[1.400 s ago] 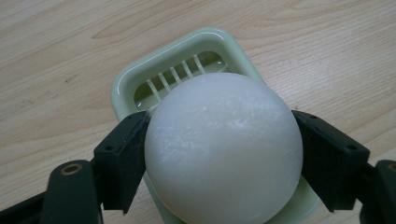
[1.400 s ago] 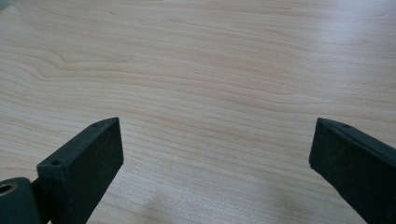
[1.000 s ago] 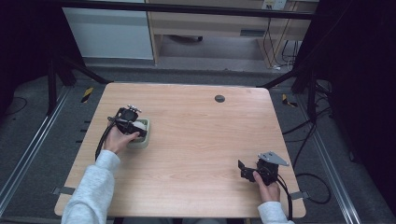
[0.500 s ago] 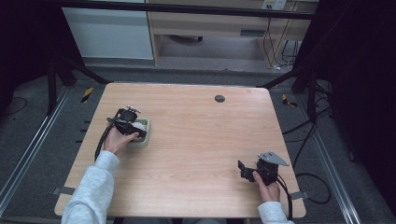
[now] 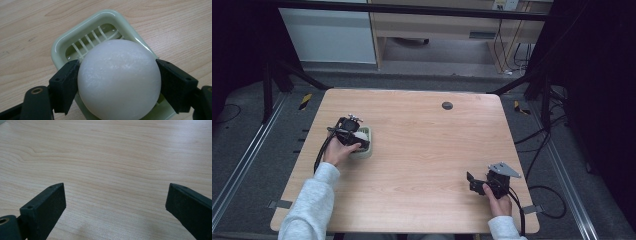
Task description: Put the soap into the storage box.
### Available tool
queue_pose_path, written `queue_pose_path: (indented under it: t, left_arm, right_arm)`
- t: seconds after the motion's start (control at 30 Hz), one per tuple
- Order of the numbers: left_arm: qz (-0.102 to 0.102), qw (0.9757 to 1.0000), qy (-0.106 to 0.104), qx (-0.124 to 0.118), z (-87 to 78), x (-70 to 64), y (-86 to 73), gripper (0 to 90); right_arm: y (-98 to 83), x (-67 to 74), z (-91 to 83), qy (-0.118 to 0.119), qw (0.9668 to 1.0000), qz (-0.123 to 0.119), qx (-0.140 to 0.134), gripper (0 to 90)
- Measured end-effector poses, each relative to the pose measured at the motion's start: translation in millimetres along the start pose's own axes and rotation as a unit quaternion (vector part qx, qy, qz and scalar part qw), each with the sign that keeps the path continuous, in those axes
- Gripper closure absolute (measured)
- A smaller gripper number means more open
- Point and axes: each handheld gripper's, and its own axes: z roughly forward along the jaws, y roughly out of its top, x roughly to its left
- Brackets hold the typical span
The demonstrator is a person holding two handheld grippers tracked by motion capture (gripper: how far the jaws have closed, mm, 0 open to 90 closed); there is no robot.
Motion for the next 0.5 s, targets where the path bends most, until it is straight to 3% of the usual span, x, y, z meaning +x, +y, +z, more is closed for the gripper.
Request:
queue_pose_path:
  t: [0.5]
  left_arm:
    - [0.006,0.9993,-0.001,-0.036,-19.6,-5.3,1.2,20.2]
  right_arm:
    - [0.0,0.1,0.0,0.0,1.0,0.001,0.001,3.3]
